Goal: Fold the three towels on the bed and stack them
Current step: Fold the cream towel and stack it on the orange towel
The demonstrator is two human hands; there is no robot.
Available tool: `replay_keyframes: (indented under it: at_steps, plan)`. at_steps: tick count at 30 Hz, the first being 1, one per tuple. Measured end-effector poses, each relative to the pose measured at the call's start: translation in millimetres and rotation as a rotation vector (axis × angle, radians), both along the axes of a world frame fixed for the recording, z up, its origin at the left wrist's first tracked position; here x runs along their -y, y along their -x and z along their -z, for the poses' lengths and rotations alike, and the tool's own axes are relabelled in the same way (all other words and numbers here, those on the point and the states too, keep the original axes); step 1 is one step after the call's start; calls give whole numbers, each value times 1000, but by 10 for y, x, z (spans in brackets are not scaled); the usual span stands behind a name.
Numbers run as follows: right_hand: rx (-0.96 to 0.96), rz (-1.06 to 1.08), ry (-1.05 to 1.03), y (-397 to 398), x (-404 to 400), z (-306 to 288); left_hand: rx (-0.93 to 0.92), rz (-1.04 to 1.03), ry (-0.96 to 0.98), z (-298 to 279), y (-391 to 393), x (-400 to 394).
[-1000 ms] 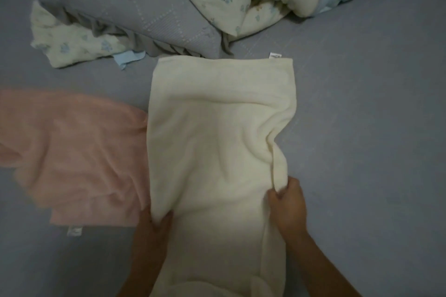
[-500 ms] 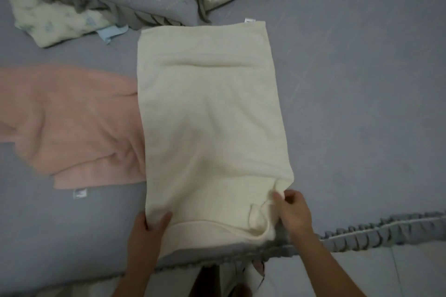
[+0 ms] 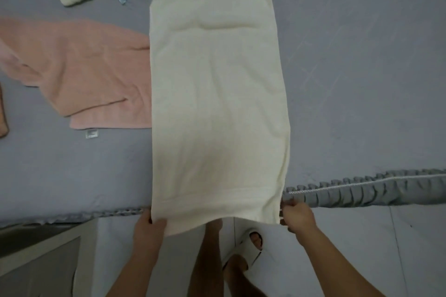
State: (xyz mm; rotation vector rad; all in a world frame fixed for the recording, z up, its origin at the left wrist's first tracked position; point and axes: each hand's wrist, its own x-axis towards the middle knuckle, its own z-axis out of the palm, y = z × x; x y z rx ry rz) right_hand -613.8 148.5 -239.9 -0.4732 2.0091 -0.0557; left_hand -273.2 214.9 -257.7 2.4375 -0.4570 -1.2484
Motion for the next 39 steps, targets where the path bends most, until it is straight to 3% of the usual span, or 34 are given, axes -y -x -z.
replay_keyframes:
  at_steps: [3, 6, 9, 12, 14, 16, 20, 27, 29, 32, 34, 39]
  plan:
    - [66, 167, 130, -138, 10, -5, -96, -1, 12, 62, -7, -68]
    - [49, 39, 213, -246, -19, 19, -123, -44, 20, 92, -31, -166]
    - [-35, -1, 90, -120, -152, 100, -69, 2, -21, 65, -97, -326]
    - [116, 262, -112, 81, -321, 21, -78, -3, -123, -6, -143, -494]
    - [217, 311, -170, 184, -368, -51, -139, -65, -151, -74, -138, -519]
    - [314, 306, -88, 233, -266, -152, -185, -165, -75, -182, -105, -403]
    - [500, 388, 152, 228, 245, -407, -226, -361, 261, -514, -65, 208]
    - [497, 457, 426, 172, 1593, -690, -464, -385, 481, -829, -309, 1728]
    - [443, 375, 406, 132, 1849, -633, -424, -265, 434, -747, -365, 2052]
    - [76, -74, 362, 35, 1999, -411, 20, 128, 236, -546, -378, 2318]
    - [-114, -322, 408, -36, 1970, -319, 209, 259, 220, -464, -411, 2353]
    - [-208, -435, 437, -4, 1890, -316, 186, 451, 231, -406, -313, 2232]
